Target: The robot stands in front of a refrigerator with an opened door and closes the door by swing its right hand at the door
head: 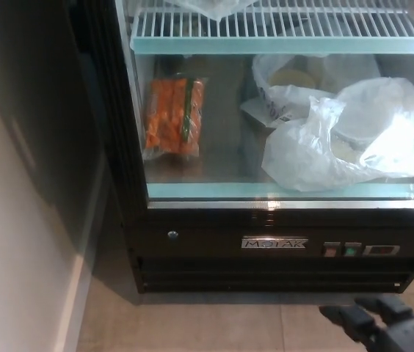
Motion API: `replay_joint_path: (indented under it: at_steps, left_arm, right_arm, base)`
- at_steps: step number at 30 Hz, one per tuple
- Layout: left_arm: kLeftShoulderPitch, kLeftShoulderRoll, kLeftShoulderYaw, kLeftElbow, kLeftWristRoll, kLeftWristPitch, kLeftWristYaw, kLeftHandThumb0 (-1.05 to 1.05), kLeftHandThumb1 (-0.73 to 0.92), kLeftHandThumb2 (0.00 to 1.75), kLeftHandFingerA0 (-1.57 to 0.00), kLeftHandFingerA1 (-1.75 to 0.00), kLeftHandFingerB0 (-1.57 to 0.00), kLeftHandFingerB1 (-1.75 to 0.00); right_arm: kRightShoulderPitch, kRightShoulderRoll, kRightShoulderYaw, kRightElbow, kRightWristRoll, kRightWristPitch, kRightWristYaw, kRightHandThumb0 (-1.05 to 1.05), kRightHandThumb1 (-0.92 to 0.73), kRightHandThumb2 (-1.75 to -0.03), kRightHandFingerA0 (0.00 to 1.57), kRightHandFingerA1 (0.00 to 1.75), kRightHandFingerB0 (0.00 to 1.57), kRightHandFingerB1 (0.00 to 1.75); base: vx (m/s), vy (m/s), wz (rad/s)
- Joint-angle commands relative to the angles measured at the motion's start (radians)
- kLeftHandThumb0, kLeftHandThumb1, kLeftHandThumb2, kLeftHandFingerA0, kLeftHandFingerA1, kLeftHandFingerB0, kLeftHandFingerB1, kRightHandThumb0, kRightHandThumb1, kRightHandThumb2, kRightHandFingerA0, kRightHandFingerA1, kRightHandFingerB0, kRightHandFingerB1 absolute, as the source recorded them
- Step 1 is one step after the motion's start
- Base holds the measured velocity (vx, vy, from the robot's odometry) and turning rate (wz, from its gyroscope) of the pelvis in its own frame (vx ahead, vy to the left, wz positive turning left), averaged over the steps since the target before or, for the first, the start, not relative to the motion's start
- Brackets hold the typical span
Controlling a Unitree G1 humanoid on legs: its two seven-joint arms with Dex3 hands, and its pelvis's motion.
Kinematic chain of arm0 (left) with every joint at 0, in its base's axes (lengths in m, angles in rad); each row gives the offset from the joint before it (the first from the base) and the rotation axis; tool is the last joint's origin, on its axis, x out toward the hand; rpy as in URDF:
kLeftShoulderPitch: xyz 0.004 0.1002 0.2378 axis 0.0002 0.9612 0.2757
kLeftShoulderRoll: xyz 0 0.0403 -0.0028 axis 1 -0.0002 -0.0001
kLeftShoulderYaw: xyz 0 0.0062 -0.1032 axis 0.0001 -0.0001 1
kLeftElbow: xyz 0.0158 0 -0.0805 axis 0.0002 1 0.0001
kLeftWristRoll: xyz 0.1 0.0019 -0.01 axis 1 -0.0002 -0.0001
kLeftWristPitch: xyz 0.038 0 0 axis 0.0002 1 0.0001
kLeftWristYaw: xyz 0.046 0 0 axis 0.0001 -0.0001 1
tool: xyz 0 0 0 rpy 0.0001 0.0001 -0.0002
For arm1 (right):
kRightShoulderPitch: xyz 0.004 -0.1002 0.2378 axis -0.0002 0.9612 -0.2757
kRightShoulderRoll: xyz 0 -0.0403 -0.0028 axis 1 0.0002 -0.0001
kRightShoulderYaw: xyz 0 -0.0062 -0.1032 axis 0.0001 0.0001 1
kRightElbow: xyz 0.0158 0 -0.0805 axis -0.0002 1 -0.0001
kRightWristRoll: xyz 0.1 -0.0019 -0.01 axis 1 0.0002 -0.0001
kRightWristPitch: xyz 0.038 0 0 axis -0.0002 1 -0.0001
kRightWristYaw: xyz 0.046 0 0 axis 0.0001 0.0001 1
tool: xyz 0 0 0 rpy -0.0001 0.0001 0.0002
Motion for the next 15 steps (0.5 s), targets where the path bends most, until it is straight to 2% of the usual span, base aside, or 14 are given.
replay_joint_path:
  at_steps: [1,4,5,6,7,8,11,12,15]
  left_arm:
    - [0.062,0.017,0.012,0.009,-0.004,-0.024,0.005,-0.50,0.75,0.63,-0.44,-0.37,-0.38,-0.34]
    - [0.074,0.020,0.016,0.009,-0.007,-0.030,0.001,-0.48,0.76,0.62,-0.43,-0.37,-0.37,-0.34]
    - [0.078,0.019,0.011,0.010,-0.002,-0.032,0.007,-0.47,0.73,0.63,-0.49,-0.40,-0.39,-0.35]
    - [0.085,0.017,0.004,0.012,0.008,-0.030,0.017,-0.48,0.73,0.62,-0.46,-0.40,-0.39,-0.35]
    - [0.087,0.015,0.001,0.013,0.010,-0.028,0.020,-0.48,0.73,0.62,-0.46,-0.40,-0.39,-0.35]
    - [0.095,0.014,-0.003,0.014,0.015,-0.025,0.025,-0.51,0.74,0.63,-0.44,-0.39,-0.39,-0.35]
    - [0.105,0.014,-0.007,0.015,0.020,-0.025,0.031,-0.51,0.74,0.63,-0.44,-0.39,-0.39,-0.35]
    - [0.138,0.013,-0.009,0.017,0.020,-0.033,0.034,-0.48,0.61,0.94,-0.39,-0.54,-0.27,-0.47]
    - [0.219,0.010,-0.016,0.024,0.026,-0.057,0.053,-0.46,0.59,0.94,-0.39,-0.55,-0.26,-0.47]
  right_arm:
    - [0.025,0.080,-0.073,0.412,0.145,-0.009,-0.115,-0.63,-0.86,-0.66,0.24,0.30,0.26,0.30]
    - [0.018,0.094,-0.082,0.522,0.148,0.013,-0.115,-0.60,-0.83,-0.66,0.26,0.30,0.28,0.31]
    - [0.018,0.097,-0.085,0.556,0.148,0.038,-0.102,-0.59,-0.84,-0.66,0.27,0.30,0.28,0.30]
    - [0.019,0.105,-0.092,0.619,0.144,0.114,-0.081,-0.70,-0.71,-1.00,0.31,0.48,0.25,0.44]
    - [0.019,0.109,-0.095,0.644,0.141,0.153,-0.075,-0.70,-0.71,-1.00,0.31,0.48,0.25,0.44]
    - [0.014,0.119,-0.098,0.679,0.133,0.249,-0.048,-0.62,-0.81,-0.65,0.31,0.32,0.30,0.31]
    - [-0.001,0.132,-0.101,0.725,0.128,0.338,-0.017,-0.62,-0.81,-0.65,0.31,0.32,0.30,0.31]
    - [0.021,0.134,-0.116,0.754,0.146,0.354,-0.005,-0.62,-0.79,-0.64,0.35,0.36,0.31,0.33]
    - [0.082,0.134,-0.150,0.813,0.191,0.377,0.031,-0.62,-0.79,-0.64,0.34,0.36,0.29,0.32]
  base:
    - [0.00,0.000,0.00]
    - [0.00,0.000,0.00]
    - [0.00,0.000,0.00]
    - [0.00,0.000,0.00]
    - [0.00,0.000,0.00]
    - [0.00,0.000,0.00]
    - [0.00,0.000,0.00]
    - [0.00,0.000,0.00]
    - [0.00,0.000,0.00]
